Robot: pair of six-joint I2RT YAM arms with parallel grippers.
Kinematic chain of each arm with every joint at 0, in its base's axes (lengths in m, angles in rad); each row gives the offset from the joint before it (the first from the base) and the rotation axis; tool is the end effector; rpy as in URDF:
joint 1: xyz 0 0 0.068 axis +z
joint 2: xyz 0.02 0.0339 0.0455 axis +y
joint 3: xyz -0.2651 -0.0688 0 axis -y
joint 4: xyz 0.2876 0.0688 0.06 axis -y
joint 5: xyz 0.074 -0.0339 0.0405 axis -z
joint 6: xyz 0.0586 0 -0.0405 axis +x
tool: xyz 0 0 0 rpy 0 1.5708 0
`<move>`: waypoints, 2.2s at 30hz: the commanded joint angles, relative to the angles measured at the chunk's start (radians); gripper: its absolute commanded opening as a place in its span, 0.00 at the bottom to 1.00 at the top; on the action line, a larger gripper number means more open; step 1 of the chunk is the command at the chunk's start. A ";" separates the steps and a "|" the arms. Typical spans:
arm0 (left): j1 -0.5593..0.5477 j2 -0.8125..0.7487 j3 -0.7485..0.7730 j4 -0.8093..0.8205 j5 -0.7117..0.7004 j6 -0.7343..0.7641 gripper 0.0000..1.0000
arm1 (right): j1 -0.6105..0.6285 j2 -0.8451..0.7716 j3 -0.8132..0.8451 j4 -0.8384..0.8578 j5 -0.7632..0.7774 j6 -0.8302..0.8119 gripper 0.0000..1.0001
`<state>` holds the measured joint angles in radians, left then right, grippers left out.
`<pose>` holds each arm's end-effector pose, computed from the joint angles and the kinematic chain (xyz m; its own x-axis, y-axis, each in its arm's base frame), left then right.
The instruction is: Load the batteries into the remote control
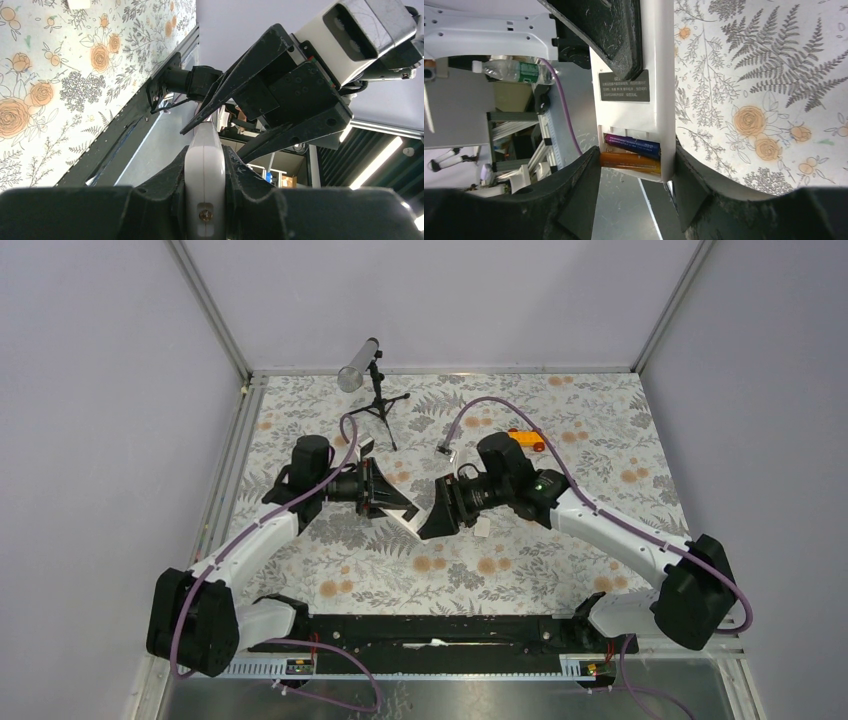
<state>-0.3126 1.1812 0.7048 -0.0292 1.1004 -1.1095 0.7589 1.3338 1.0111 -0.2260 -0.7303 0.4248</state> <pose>0.2602 -0.1390 0.2315 -0.9945 -0.1051 -0.0028 -0.0203 0.2186 -0.9756 0.2270 0.2692 0.2755 -0.7263 -0.2657 -0.6340 -0.6874 0.2836 0.6687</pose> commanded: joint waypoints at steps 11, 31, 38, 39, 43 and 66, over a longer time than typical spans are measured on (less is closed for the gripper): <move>-0.005 -0.068 0.023 0.323 0.077 -0.280 0.00 | 0.005 -0.007 -0.077 0.167 -0.129 0.063 0.40; -0.005 -0.078 0.039 0.231 0.067 -0.194 0.00 | -0.059 -0.013 -0.083 0.270 -0.201 0.227 0.77; -0.005 -0.073 0.045 0.164 0.060 -0.124 0.00 | -0.081 -0.043 -0.127 0.481 -0.226 0.421 0.84; -0.005 -0.070 0.046 0.157 0.059 -0.117 0.00 | -0.082 -0.051 -0.132 0.506 -0.225 0.443 0.86; -0.005 -0.066 0.045 0.147 0.056 -0.104 0.00 | -0.089 -0.063 -0.138 0.563 -0.222 0.497 0.87; -0.003 -0.059 0.058 0.135 0.048 -0.101 0.00 | -0.094 -0.072 -0.186 0.587 -0.366 0.356 0.53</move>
<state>-0.3210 1.1374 0.7143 0.0799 1.1709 -1.2274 0.6666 1.3022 0.8227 0.3157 -1.0176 0.8055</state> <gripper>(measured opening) 0.222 0.478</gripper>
